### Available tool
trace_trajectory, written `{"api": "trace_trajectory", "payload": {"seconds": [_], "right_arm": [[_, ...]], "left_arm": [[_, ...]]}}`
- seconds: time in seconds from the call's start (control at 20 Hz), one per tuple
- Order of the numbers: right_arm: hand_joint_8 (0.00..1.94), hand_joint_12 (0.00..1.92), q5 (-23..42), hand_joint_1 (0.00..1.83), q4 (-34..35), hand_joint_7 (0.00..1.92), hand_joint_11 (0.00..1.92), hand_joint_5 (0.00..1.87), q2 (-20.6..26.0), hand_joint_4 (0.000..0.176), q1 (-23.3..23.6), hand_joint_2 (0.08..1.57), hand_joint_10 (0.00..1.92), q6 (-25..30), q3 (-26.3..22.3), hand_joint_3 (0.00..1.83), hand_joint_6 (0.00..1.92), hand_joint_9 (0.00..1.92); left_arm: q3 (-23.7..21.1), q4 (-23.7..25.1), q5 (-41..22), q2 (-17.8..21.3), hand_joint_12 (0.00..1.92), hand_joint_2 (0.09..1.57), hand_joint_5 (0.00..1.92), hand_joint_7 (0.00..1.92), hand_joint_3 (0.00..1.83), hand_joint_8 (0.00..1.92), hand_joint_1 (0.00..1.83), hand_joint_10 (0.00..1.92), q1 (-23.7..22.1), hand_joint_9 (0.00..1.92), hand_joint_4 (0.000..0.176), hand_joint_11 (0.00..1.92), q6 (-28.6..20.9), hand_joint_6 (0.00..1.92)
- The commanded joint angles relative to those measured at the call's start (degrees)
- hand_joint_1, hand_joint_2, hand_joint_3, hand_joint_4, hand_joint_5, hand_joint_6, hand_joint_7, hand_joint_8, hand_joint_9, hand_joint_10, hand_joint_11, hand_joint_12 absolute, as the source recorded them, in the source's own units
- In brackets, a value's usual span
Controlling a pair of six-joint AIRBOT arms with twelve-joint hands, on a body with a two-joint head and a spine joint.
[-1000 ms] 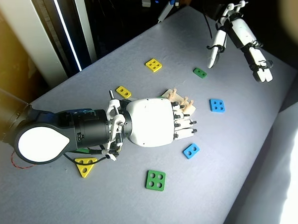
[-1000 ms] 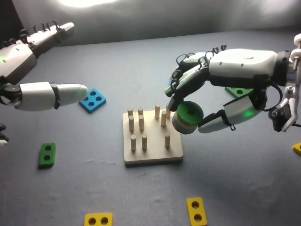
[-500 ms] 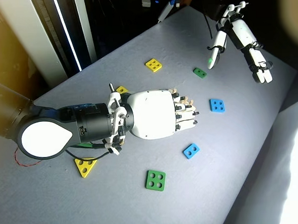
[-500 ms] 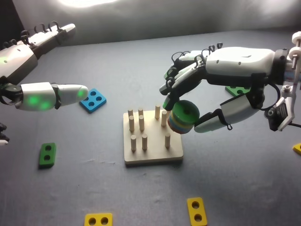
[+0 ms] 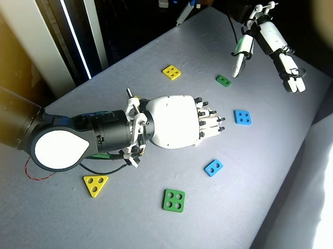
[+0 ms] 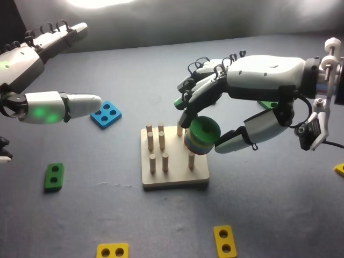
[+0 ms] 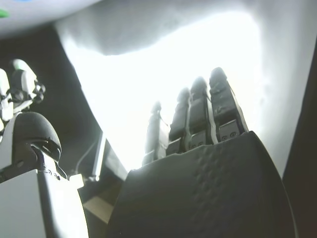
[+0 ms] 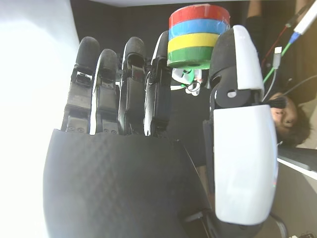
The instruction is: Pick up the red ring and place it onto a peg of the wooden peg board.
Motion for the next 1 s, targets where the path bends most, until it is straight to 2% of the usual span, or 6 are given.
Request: {"api": "trace_trajectory", "payload": {"seconds": [0.0,0.1,0.5,0.65,0.8,0.95], "right_arm": [[0.00,0.46,4.6,1.11,2.5,0.53,0.00,0.81,-0.3,0.000,0.9,1.20,0.33,0.2,-0.2,0.00,1.26,0.13],[0.01,0.48,4.0,1.11,2.0,0.54,0.00,0.81,-0.4,0.000,1.0,1.20,0.23,0.2,-0.2,0.00,1.25,0.18],[0.01,0.58,2.2,1.10,-1.2,0.52,0.00,0.82,-1.7,0.000,1.4,1.19,0.19,0.4,0.0,0.00,1.24,0.20],[0.01,0.95,1.9,1.05,-2.3,0.53,0.00,0.83,-1.9,0.000,1.7,1.19,0.20,0.7,0.1,0.00,1.24,0.22],[0.02,0.95,1.4,1.06,-3.2,0.58,0.00,0.86,-2.0,0.000,1.9,1.18,0.21,0.8,0.1,0.00,1.20,0.26],[0.01,0.99,1.2,1.06,-4.4,0.58,0.00,0.88,-2.2,0.000,2.3,1.17,0.15,1.2,0.2,0.00,1.16,0.29]], "left_arm": [[0.4,-0.1,-6.8,-0.3,0.00,1.01,0.05,0.00,0.01,0.00,0.51,0.00,-0.9,0.00,0.130,0.00,-0.2,0.00],[0.5,-0.1,-6.8,-0.4,0.00,0.99,0.07,0.00,0.00,0.00,0.53,0.00,-1.0,0.00,0.157,0.00,-0.2,0.01],[0.5,0.1,-6.6,-0.5,0.00,1.01,0.06,0.00,0.00,0.00,0.52,0.00,-1.2,0.00,0.154,0.00,-0.2,0.00],[0.5,0.1,-6.5,-0.5,0.00,1.01,0.05,0.01,0.00,0.00,0.48,0.00,-1.2,0.00,0.146,0.00,-0.2,0.00],[0.5,0.1,-6.5,-0.5,0.00,1.02,0.05,0.00,0.01,0.00,0.49,0.00,-1.2,0.00,0.139,0.00,-0.2,0.00],[0.3,0.2,-6.5,-0.3,0.00,1.01,0.03,0.00,0.00,0.00,0.47,0.00,-1.2,0.00,0.084,0.00,-0.2,0.00]]}}
